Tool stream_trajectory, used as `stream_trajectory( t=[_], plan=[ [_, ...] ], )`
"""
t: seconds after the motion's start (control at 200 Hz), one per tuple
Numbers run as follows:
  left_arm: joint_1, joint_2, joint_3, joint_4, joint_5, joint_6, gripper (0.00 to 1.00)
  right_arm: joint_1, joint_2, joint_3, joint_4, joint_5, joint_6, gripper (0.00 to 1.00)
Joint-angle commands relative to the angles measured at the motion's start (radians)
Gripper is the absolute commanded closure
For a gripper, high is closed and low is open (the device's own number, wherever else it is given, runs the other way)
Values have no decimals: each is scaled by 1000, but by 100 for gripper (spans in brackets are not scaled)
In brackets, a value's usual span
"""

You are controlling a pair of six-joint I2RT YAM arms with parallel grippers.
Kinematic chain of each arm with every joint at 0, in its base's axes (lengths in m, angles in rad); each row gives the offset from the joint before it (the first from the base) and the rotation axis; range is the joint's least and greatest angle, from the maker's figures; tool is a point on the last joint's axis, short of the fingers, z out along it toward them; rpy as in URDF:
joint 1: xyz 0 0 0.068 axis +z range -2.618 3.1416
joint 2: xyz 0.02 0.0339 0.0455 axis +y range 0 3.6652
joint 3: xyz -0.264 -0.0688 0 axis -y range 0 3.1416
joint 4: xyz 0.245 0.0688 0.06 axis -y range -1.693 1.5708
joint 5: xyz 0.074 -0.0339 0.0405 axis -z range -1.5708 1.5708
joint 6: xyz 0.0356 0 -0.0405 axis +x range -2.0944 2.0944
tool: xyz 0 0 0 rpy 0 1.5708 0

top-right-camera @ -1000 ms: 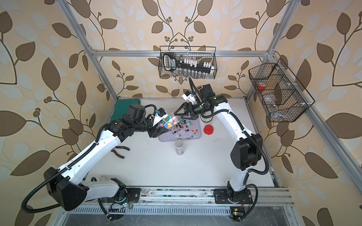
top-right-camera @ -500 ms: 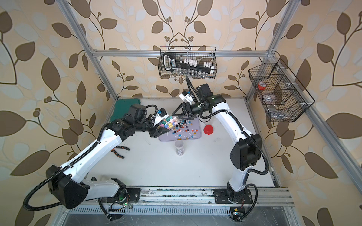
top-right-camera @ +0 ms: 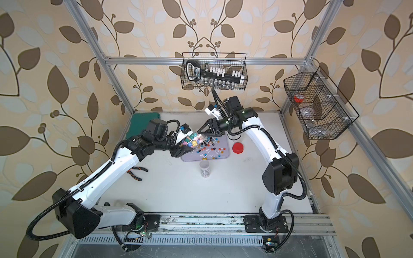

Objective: Pour the candies out of the jar
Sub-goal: Unscrew the lid from the jar.

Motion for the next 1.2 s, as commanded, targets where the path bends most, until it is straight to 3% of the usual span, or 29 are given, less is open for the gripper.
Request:
stream_trajectory(
  t=[0.0,0.32,0.445,0.81,1.02,1.07,1.125,1.195],
  plan=[
    [-2,-11,56,74,39,4,44,10,-12,27,-38,26,-49,37],
    [-2,-6,48,117,69,-23,44,14,-80,-69,83,-11,-145,52],
    [-2,3,53,130,85,-34,44,15,-113,-151,160,-123,-211,53],
    [0,21,65,164,108,-53,44,13,-143,-289,248,-251,-414,53],
    [1,16,63,163,104,-56,44,3,-165,-334,354,-241,-362,53],
    [0,13,59,163,101,-56,44,-3,-166,-333,368,-219,-328,48],
    [0,12,58,164,99,-56,44,-10,-165,-333,395,-163,-249,33],
    [0,12,59,159,97,-53,44,-19,-162,-313,409,-74,-145,22]
  ],
)
